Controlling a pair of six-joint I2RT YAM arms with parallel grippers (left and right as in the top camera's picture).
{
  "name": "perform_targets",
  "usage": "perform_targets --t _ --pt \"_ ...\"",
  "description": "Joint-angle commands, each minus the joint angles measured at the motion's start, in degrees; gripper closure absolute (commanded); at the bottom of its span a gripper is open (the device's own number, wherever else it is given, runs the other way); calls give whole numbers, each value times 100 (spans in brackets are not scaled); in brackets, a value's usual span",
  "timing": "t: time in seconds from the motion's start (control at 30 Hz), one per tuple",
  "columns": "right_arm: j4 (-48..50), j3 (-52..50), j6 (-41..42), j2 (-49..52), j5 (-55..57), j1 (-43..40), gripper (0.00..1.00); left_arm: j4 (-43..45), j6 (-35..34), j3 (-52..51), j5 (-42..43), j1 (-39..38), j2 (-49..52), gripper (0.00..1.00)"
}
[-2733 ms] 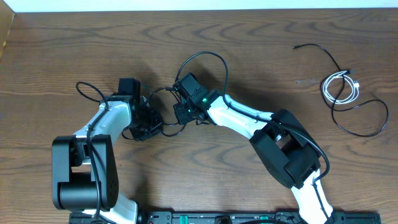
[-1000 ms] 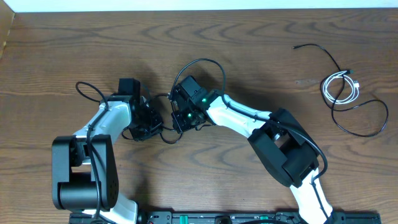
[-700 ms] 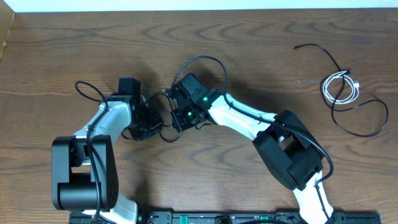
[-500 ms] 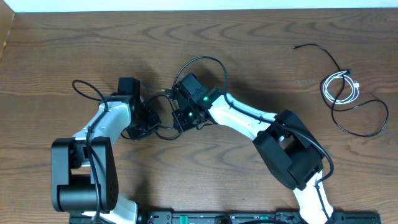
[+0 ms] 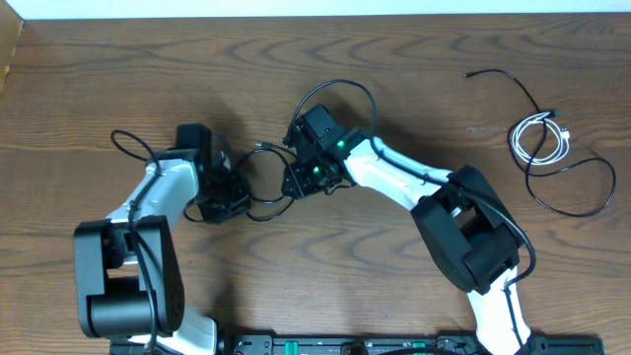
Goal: Untangle cables
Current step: 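Hold the black cable with both grippers and pull them apart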
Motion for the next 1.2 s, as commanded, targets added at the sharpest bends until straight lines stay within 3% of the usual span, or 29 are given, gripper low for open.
perform_targets --t 0.0,0.2,0.37,0.43,0.53,0.67,0.9,1.03,1.13,1.17 --pt "9 76 140 -166 -315 -129 56 -2 275 157 1141 197 33 92" --pt "-151 74 1322 -164 -339 -382 53 2 166 149 1224 232 33 92" --pt "-284 -44 1322 -127 -767 -531 55 -4 164 149 789 227 33 92" --pt "-243 -166 1272 -74 -1080 -557 64 -42 164 149 476 227 33 92" --pt "7 -382 1014 24 -1602 -555 88 -109 162 146 114 227 33 91" --pt "614 -765 1071 42 -2168 -566 97 -212 118 138 -190 227 33 91" --pt "848 -1156 1622 42 -1108 -514 94 -387 -129 138 -785 227 33 91" --pt "809 -1204 1652 42 -723 -501 83 -385 -142 138 -793 227 33 91" --pt "785 -1204 1652 42 -767 -501 81 -385 -142 138 -793 227 33 91" --pt "717 -1204 1648 42 -949 -501 74 -385 -142 138 -793 227 33 91"
